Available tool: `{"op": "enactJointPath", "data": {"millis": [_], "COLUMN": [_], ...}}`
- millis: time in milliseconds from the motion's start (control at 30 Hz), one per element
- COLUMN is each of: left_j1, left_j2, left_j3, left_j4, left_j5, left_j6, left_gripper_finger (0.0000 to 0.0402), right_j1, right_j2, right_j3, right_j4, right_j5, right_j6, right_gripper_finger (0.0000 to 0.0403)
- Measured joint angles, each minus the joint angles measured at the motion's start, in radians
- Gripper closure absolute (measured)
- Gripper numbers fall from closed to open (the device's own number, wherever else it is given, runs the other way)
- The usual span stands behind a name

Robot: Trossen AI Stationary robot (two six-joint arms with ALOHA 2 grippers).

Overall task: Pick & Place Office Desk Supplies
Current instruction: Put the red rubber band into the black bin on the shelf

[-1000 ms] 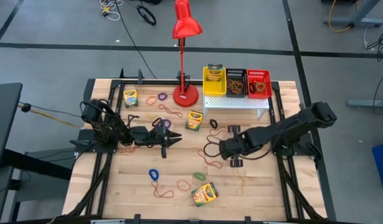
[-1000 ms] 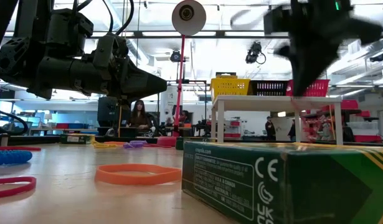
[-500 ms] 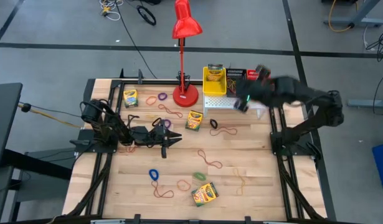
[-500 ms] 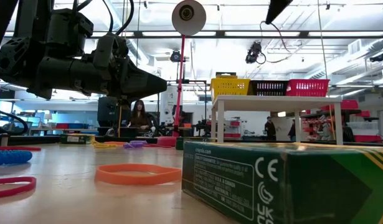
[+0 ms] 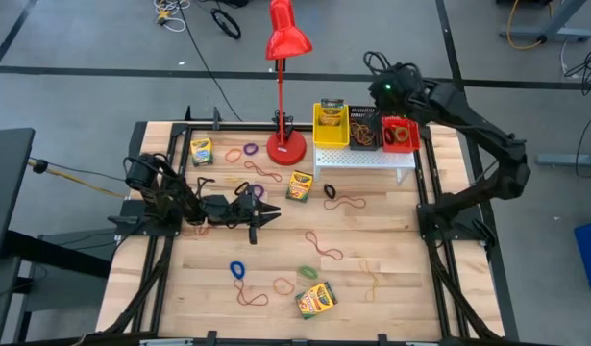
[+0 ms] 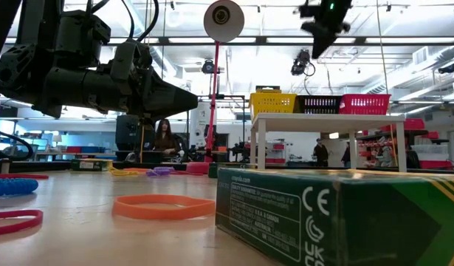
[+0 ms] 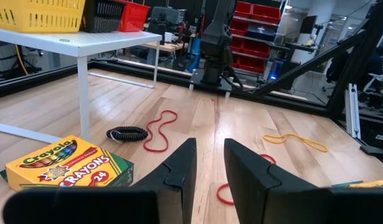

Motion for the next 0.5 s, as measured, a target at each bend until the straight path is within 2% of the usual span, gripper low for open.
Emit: {"op": "enactJointPath", "data": {"millis": [267, 500], "left_j1": [0.000, 0.000], "left_j2": [0.000, 0.000], "left_j3": [0.000, 0.000], "left_j4": [0.000, 0.000], "left_j5": [0.000, 0.000], "left_j6": [0.000, 0.000], "left_gripper_finger": [0.0314, 0.0314], "right_j1": [-0.074, -0.076], "right_j2": [0.003, 0.002], "right_j3": [-0.150, -0.203], "right_j4": [0.101, 0.123], "right_j5": [-0.109, -0.149], "right_j6": [0.033, 0.059], "right_gripper_finger": [0.0400, 0.0361]}}
